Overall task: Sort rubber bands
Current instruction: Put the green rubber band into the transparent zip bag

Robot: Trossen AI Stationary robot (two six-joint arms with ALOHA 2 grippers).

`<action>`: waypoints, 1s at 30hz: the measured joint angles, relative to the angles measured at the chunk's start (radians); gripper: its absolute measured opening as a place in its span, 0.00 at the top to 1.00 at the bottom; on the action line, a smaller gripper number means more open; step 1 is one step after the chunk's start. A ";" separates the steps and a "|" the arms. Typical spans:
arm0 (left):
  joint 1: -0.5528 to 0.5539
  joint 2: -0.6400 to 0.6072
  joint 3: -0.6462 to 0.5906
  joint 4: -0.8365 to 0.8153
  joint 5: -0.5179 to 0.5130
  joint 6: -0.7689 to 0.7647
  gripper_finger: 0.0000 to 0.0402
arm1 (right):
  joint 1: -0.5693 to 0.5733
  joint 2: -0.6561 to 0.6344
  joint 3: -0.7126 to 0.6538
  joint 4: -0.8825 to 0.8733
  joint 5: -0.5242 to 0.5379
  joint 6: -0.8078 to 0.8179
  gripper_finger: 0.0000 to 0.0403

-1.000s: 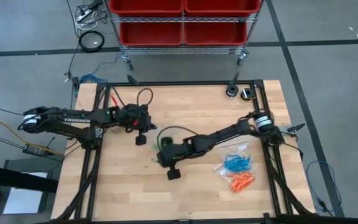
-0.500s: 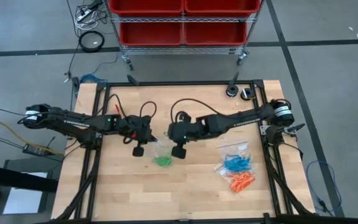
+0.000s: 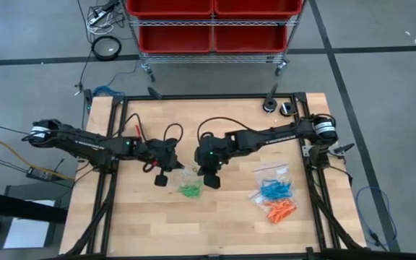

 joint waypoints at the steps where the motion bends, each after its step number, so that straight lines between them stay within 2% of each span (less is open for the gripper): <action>1: -0.002 0.000 0.000 0.001 0.001 0.004 0.98 | -0.004 0.000 -0.008 0.021 -0.034 0.001 1.00; 3: -0.012 0.000 0.000 0.026 0.001 0.011 0.98 | -0.009 0.000 -0.023 0.051 -0.077 0.003 1.00; 11: -0.066 0.000 0.000 0.067 0.001 0.033 0.98 | -0.016 0.000 -0.035 0.060 -0.093 0.017 1.00; 15: -0.095 0.000 0.000 0.083 -0.003 0.056 0.98 | -0.016 0.000 -0.035 0.063 -0.146 0.018 1.00; 26: -0.109 0.000 0.000 0.259 -0.086 0.118 0.98 | 0.019 0.000 -0.035 0.108 -0.164 0.025 1.00; 30: -0.108 0.000 0.000 0.302 -0.087 0.145 0.98 | 0.032 0.000 -0.035 0.111 -0.098 0.025 1.00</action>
